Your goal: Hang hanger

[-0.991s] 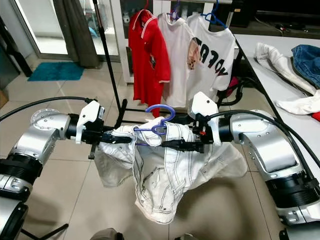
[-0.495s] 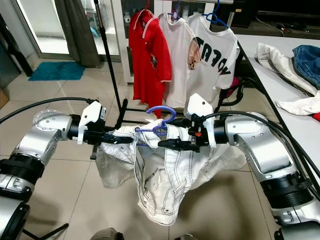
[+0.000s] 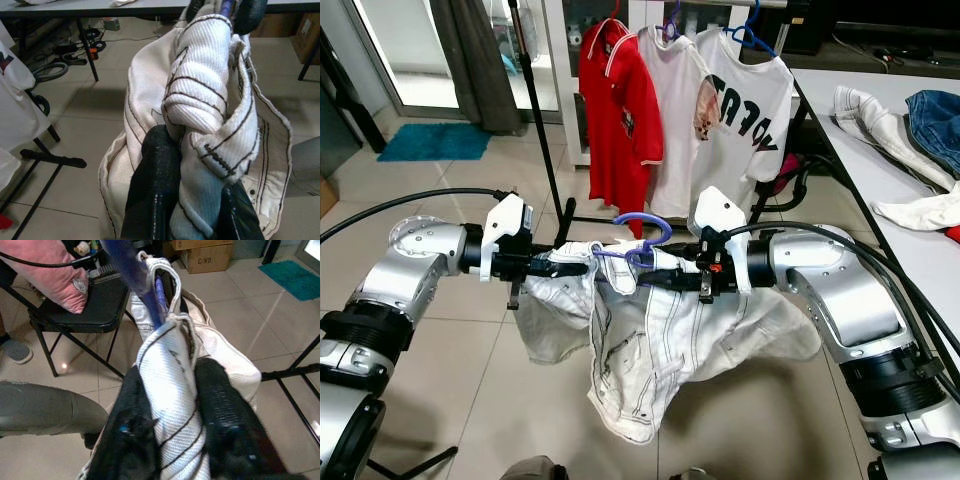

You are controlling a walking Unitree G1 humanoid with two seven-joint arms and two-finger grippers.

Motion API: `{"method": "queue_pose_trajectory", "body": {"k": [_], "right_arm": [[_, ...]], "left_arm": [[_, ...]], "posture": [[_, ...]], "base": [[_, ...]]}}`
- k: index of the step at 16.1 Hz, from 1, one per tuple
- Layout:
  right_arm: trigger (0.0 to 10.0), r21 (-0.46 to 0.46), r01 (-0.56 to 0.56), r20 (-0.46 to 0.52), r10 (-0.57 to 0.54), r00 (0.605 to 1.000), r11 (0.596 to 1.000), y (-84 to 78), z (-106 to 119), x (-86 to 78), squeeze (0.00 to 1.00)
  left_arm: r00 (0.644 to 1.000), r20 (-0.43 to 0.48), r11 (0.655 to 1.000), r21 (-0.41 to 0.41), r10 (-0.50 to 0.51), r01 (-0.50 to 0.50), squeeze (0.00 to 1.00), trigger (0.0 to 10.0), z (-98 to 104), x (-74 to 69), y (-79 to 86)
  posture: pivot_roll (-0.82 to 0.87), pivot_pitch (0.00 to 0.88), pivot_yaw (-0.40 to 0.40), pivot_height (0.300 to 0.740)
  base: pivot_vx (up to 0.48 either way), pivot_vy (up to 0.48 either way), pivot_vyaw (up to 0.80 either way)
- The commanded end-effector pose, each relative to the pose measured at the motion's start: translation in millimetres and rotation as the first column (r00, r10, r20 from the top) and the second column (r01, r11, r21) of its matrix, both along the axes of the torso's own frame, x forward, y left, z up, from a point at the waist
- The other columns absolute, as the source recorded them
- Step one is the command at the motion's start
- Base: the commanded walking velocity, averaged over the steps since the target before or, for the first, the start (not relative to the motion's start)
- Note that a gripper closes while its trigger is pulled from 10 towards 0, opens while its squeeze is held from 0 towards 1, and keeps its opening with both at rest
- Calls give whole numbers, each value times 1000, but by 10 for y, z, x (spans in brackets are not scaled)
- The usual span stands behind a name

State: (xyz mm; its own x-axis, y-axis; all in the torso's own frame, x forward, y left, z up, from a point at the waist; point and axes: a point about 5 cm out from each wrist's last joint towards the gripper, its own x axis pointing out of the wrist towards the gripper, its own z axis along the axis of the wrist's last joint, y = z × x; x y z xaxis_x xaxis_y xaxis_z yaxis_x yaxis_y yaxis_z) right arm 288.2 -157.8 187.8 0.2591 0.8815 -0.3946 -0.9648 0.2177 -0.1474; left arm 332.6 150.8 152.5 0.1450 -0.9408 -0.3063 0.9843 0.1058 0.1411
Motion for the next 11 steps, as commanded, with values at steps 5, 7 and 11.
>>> {"method": "queue_pose_trajectory", "body": {"k": [5, 7, 11], "right_arm": [[0, -10, -4, -8, 4, 1000, 1000, 32, -26, -19, 0], [0, -2, 15, -3, -15, 1000, 1000, 24, -24, -15, 0], [0, -7, 33, 0, -33, 999, 999, -9, -33, -26, 0]], "left_arm": [[990, 114, 993, -98, 82, -71, 0, 0, 305, 153, 21], [985, 118, 987, -115, 125, -112, 0, 10000, 318, 188, 33], [991, 71, 979, -175, 115, -101, 1000, 10000, 360, 197, 46]], "posture": [[-38, 0, 15, 740], [-38, 0, 14, 740], [-43, 0, 14, 740]], "base": [[0, 0, 0], [0, 0, 0], [0, 0, 0]]}}
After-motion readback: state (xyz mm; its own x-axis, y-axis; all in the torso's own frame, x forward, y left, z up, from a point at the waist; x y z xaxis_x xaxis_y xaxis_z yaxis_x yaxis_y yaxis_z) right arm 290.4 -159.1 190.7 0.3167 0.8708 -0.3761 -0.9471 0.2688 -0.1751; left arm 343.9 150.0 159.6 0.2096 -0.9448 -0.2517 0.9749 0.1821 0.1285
